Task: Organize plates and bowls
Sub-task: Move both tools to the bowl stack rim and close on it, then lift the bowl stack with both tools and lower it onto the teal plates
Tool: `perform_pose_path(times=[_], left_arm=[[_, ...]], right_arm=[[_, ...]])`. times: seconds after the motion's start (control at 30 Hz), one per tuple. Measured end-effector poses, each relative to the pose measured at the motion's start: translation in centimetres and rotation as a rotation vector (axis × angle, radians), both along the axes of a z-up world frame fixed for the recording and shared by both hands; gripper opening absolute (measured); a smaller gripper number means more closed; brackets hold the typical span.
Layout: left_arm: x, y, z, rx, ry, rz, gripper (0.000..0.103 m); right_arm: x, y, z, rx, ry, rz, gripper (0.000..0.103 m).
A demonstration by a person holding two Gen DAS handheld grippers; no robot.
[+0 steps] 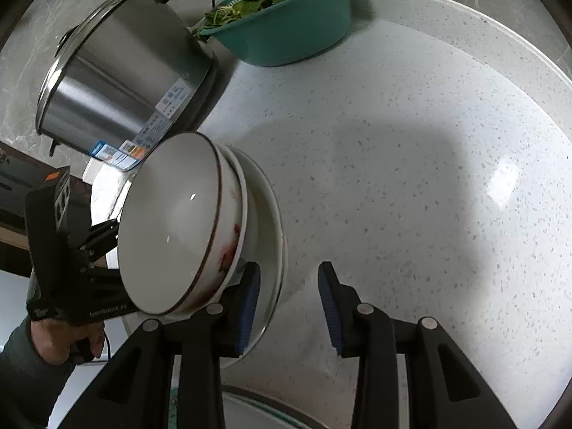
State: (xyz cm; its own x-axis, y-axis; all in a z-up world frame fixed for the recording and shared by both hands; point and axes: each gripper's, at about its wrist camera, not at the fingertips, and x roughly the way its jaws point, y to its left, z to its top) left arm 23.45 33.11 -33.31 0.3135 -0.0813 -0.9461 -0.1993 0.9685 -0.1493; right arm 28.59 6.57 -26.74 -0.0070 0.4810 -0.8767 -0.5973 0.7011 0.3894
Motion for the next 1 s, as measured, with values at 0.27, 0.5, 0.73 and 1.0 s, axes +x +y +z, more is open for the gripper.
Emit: perform_pose_path(times=[0.27,0.5,0.73,1.0], left_arm=[[1.2,-0.4,0.4,-0.007,-0.032,-0.017,0.036],[2.9,-1.0,1.0,-0.002,-0.036,0.0,0.014],[2.8,-1.9,1.3,0.009,-0.029,0.001,0.014],[1.1,-1.3,3.3,0.017,-0.042,-0.008,0.014]], right_arm=[[-0.2,1.4,-1.4,-0.007,0.033,0.005,0.021],[-0.5,1.8,-1.4,-0.025,0.006,-0.019,0.02],[-0.9,1.7,-1.3,-0.03,-0.019,-0.042,0.019],[-1.4,1.1,-0.4,-0.033,-0.024,-0.061,0.019]])
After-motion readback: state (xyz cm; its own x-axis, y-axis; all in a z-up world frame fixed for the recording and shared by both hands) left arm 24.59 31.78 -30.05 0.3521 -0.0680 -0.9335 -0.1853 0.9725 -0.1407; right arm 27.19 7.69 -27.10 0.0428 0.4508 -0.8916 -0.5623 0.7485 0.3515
